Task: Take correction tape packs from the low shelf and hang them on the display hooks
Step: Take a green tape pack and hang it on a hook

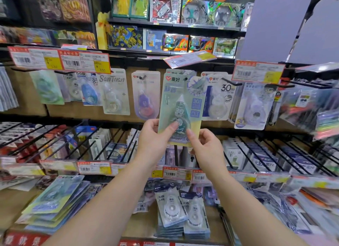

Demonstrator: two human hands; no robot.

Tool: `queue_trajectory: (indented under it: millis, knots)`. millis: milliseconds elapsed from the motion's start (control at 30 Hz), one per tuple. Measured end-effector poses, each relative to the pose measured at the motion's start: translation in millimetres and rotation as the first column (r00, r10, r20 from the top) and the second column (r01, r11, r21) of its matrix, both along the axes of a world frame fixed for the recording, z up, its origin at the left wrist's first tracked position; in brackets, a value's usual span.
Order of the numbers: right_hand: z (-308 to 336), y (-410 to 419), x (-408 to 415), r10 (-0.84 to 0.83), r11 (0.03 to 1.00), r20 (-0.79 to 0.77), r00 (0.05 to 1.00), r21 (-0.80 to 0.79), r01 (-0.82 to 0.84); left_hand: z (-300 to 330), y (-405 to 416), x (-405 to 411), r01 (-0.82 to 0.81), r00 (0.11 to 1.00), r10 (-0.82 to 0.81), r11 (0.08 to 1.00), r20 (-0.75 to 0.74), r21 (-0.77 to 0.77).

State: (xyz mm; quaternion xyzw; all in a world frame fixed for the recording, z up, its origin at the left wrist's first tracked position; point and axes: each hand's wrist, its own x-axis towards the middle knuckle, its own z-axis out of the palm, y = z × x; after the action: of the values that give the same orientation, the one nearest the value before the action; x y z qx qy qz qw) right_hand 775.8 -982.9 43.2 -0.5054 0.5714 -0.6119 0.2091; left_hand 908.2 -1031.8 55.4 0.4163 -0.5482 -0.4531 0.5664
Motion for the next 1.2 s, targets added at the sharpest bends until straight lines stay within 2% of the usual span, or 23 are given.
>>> queue_trajectory:
  millis: [167, 300, 433, 633, 767, 1000, 1200]
  knots:
    - [-8, -10, -13, -0.089, 0.989, -0.21, 0.974, 0.099, 0.112, -14, -12, 4, -0.102, 0.975, 0.102, 0.995, 0.196, -0.009]
    - [-6, -21, -18, -0.098, 0.977, -0.271, 0.958, 0.158, 0.145, -20, -28, -2, -0.131, 0.969, 0.112, 0.988, 0.222, 0.075]
    - [-5, -39, -24, -0.094, 0.973, -0.303, 0.948, 0.174, 0.152, -19, -40, -12, -0.111, 0.985, 0.087, 0.981, 0.149, 0.161]
    - [-2, -73, -33, -0.103, 0.968, -0.258, 0.961, 0.197, 0.157, -12, -63, -30, -0.148, 0.988, 0.134, 0.956, 0.071, 0.255]
    - [-2, -96, -36, -0.109, 0.959, -0.244, 0.964, 0.229, 0.166, -9, -75, -44, -0.161, 0.982, 0.185, 0.937, -0.048, 0.311]
    - [-11, -129, -43, -0.112, 0.961, -0.261, 0.959, 0.216, 0.171, -8, -92, -63, -0.149, 0.957, 0.223, 0.925, -0.184, 0.349]
    - [-15, -142, -48, -0.1, 0.964, -0.233, 0.967, 0.217, 0.152, -10, -99, -68, -0.15, 0.946, 0.234, 0.929, -0.223, 0.338]
